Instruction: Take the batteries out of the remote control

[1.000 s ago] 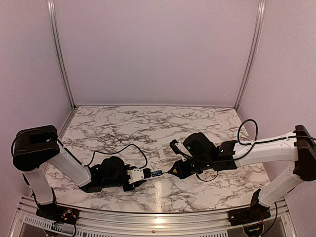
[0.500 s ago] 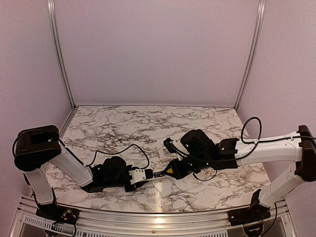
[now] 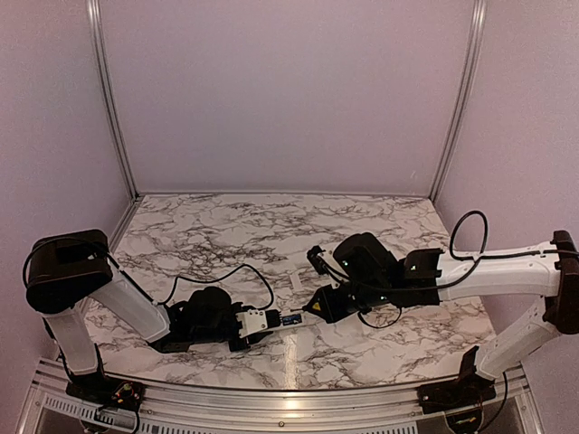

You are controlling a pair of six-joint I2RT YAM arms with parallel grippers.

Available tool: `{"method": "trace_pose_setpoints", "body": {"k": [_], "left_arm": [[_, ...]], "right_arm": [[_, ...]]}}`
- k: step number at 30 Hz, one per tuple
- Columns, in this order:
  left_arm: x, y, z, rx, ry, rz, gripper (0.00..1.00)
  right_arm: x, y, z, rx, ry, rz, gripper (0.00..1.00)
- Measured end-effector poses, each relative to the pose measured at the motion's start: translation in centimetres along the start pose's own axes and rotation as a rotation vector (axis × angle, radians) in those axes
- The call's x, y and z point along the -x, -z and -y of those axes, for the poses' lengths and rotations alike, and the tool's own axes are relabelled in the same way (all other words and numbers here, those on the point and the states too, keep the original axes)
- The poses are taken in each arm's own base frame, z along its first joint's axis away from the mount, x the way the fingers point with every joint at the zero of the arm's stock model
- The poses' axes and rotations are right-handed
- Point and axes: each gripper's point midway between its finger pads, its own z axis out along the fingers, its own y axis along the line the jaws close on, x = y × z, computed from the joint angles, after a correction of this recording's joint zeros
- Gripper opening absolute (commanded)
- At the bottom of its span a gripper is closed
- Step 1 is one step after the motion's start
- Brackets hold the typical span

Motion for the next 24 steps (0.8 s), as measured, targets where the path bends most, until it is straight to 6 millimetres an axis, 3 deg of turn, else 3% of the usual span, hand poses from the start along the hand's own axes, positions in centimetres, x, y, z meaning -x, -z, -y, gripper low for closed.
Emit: {"method": "trace_pose_setpoints", "body": {"k": [9,24], "left_arm": [[0.0,0.0,0.0,0.000,0.000,0.000,0.00],[0.0,0.0,0.0,0.000,0.000,0.000,0.00]], "right_arm": [[-0.5,0.0,1.9,-0.096,-0.024,-0.008,0.00],[-1.1,-0.7,3.0,-0.148,-0.036,-0.030,0.00]]}}
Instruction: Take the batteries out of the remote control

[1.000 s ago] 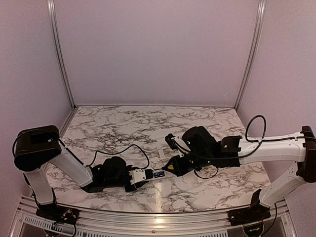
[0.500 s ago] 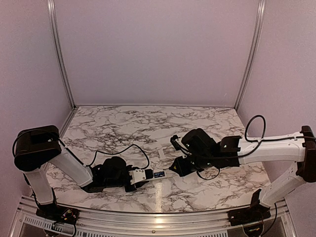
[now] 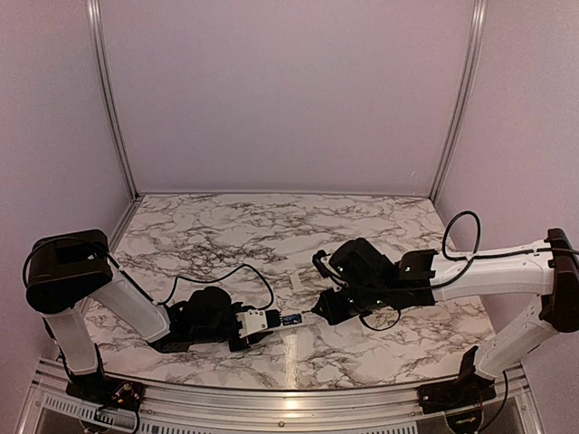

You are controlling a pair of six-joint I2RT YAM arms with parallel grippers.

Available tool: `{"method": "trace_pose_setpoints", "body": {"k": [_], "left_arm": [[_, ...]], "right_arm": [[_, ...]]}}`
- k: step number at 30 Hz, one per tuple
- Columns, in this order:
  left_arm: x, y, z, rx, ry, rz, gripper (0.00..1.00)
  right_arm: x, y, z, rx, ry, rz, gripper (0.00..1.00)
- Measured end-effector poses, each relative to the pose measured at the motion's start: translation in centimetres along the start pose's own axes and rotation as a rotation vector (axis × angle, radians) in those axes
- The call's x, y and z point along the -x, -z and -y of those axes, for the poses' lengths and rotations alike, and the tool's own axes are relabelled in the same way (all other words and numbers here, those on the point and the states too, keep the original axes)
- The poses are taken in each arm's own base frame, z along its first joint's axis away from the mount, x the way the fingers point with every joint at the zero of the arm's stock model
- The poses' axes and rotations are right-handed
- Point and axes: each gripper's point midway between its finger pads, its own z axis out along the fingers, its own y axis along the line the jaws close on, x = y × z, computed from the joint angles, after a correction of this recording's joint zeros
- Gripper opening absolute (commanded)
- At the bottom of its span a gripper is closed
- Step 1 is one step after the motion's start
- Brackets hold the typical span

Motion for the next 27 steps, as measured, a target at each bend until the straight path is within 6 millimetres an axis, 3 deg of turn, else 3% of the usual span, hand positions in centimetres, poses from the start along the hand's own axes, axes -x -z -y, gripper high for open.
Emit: {"method": "trace_pose_setpoints", "body": {"k": [27], "left_arm": [[0.00,-0.01,-0.01,0.000,0.000,0.000,0.00]], "right_arm": [[-0.49,-0.70,-0.28,0.021,-0.001,-0.029,0.00]]}}
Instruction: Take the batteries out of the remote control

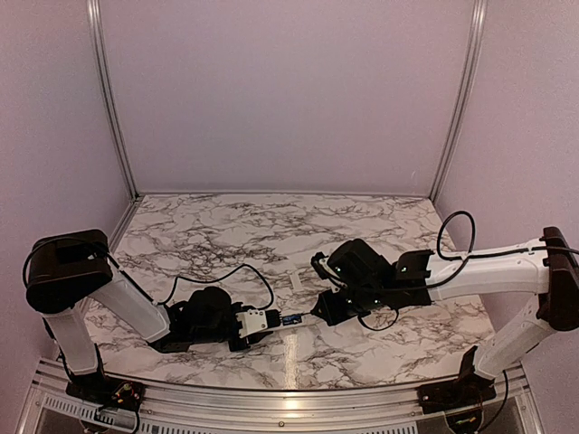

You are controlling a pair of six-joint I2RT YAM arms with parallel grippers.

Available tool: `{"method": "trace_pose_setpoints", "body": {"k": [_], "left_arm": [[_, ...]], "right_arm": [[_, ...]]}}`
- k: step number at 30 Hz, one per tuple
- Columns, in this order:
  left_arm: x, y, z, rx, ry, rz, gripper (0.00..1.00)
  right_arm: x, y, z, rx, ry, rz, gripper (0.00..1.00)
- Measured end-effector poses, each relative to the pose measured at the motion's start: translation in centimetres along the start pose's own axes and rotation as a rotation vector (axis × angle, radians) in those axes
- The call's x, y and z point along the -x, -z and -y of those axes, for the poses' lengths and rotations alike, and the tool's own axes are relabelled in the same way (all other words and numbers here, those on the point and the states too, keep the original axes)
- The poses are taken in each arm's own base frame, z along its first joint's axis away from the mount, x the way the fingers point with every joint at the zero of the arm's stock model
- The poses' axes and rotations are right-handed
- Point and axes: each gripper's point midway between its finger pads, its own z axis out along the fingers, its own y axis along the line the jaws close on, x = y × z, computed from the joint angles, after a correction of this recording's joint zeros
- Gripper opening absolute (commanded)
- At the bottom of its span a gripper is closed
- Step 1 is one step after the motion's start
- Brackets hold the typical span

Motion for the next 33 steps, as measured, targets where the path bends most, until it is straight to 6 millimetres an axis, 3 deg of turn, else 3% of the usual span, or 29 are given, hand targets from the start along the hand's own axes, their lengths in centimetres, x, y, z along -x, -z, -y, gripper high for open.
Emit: {"method": "trace_pose_setpoints", "body": {"k": [33], "left_arm": [[-0.03,0.00,0.01,0.000,0.000,-0.001,0.00]], "right_arm": [[0.02,0.03,-0.13,0.015,0.002,-0.005,0.00]]}}
